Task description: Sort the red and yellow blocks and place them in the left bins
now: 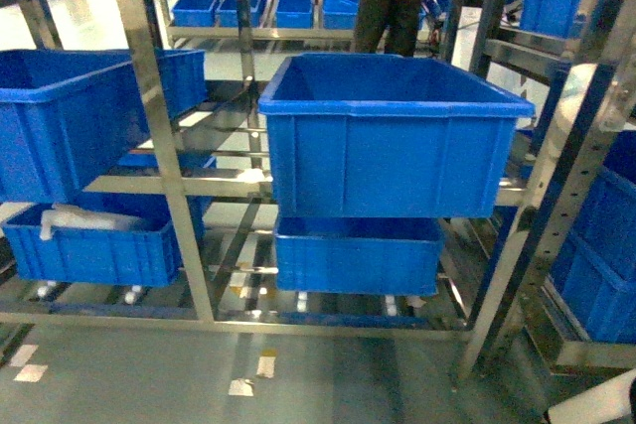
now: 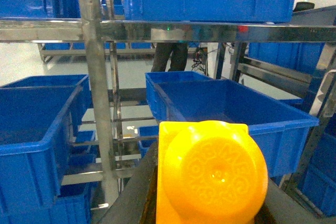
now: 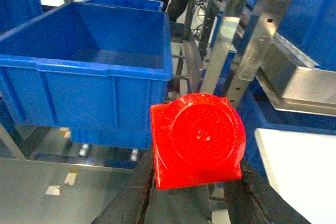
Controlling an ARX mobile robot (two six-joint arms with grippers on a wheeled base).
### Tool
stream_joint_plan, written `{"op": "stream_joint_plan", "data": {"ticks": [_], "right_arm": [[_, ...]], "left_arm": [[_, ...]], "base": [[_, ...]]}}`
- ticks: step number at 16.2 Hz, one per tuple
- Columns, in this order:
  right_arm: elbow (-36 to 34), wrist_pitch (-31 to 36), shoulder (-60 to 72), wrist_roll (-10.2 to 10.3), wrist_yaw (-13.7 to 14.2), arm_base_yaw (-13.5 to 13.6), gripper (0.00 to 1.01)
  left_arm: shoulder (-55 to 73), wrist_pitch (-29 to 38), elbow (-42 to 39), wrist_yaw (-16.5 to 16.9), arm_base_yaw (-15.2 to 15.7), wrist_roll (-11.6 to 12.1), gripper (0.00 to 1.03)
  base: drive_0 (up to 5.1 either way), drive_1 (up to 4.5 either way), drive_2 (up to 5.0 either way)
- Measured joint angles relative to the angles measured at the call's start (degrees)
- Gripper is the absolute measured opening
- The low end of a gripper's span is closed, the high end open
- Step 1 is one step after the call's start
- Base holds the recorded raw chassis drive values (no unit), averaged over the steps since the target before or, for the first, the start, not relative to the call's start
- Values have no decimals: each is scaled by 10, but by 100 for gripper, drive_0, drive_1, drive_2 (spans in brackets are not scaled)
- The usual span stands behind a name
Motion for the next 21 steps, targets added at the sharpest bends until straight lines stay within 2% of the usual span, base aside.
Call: {"op": "stream_joint_plan", "data": {"ticks": [21], "right_arm": [[1, -1, 0, 0, -2, 0, 28]], "left_arm": [[0, 1, 0, 0, 0, 0, 27]], "base": [[-473, 360, 139]]}}
